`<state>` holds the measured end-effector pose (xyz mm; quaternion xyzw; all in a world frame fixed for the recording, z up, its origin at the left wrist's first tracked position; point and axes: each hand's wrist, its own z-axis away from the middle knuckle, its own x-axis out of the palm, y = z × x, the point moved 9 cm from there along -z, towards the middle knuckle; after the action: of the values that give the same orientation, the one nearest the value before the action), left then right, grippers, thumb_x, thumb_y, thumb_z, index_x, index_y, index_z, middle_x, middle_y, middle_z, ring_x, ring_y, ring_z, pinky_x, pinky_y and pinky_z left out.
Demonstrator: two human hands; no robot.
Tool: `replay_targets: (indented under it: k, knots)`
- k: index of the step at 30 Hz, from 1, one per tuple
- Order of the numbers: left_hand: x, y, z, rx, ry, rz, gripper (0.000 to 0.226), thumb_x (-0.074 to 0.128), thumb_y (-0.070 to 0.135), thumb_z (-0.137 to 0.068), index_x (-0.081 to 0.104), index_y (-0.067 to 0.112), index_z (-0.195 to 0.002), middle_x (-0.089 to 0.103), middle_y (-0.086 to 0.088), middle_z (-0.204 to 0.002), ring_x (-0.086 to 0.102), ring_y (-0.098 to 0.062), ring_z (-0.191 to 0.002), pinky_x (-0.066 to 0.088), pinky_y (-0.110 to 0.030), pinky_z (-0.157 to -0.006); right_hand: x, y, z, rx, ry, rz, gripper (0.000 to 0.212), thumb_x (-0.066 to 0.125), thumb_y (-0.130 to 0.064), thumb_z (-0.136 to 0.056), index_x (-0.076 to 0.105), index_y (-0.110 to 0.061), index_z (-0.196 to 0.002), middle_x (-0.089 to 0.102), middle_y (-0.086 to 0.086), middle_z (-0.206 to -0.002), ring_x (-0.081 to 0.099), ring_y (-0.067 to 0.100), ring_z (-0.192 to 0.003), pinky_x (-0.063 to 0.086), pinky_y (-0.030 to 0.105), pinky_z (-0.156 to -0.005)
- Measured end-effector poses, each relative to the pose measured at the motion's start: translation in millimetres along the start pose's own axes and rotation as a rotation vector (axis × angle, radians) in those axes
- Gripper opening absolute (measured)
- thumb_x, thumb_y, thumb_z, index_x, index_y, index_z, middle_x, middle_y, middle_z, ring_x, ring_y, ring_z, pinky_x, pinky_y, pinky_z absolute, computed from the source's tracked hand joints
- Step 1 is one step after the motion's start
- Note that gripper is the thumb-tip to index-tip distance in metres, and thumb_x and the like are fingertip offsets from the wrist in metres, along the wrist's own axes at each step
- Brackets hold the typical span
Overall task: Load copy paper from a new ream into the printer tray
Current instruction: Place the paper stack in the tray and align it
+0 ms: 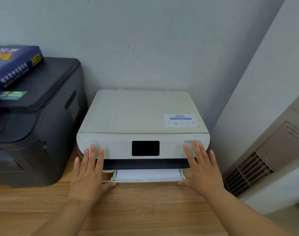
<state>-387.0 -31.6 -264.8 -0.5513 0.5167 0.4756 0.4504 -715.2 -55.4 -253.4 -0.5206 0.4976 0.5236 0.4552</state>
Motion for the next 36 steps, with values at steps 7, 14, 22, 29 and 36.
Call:
replay_targets:
  k: [7,14,22,29,36]
  knots:
    - [-5,8,-13,0.056,0.033,-0.004,0.139,0.076,0.065,-0.046,-0.001,0.011,-0.147,-0.023,-0.007,-0.155,-0.015,-0.022,-0.144,-0.019,-0.038,-0.114,-4,-6,-16,-0.059,0.031,0.015,0.146,0.076,-0.069,-0.042,-0.019,-0.03,-0.146,-0.025,0.006,-0.155,-0.034,0.018,-0.138,-0.01,0.044,-0.111]
    - [-11,19,-30,0.145,0.08,-0.029,0.143,0.087,0.045,-0.04,-0.002,0.012,-0.147,-0.024,-0.009,-0.154,-0.018,-0.023,-0.144,-0.016,-0.038,-0.115,-10,-14,-35,-0.175,0.098,0.086,0.146,0.081,-0.063,-0.037,-0.01,-0.031,-0.147,-0.023,0.011,-0.155,-0.026,0.024,-0.142,-0.004,0.049,-0.111]
    - [-1,17,-41,0.177,0.017,-0.049,0.144,0.078,0.066,-0.039,-0.003,0.019,-0.147,-0.023,-0.015,-0.154,-0.018,-0.028,-0.144,-0.016,-0.038,-0.116,-5,-17,-41,-0.257,0.095,0.129,0.143,0.077,-0.064,-0.036,-0.005,-0.03,-0.148,0.0,0.019,-0.156,-0.012,0.032,-0.145,-0.003,0.053,-0.11]
    - [-3,18,-43,0.178,0.058,-0.072,0.141,0.078,0.064,-0.039,-0.002,0.021,-0.147,0.024,-0.029,-0.147,-0.019,-0.028,-0.143,-0.013,-0.041,-0.115,-9,-23,-40,-0.286,0.134,0.13,0.14,0.078,-0.057,-0.036,-0.002,-0.03,-0.148,0.019,0.025,-0.148,0.018,0.042,-0.137,0.001,0.054,-0.109]
    - [-6,21,-41,0.186,0.083,-0.072,0.134,0.076,0.063,-0.044,0.002,0.021,-0.147,0.024,-0.029,-0.147,-0.017,-0.029,-0.143,-0.013,-0.044,-0.115,-13,-28,-40,-0.311,0.162,0.146,0.14,0.081,-0.056,-0.038,-0.001,-0.029,-0.148,0.023,0.03,-0.144,0.023,0.046,-0.133,0.011,0.056,-0.109]
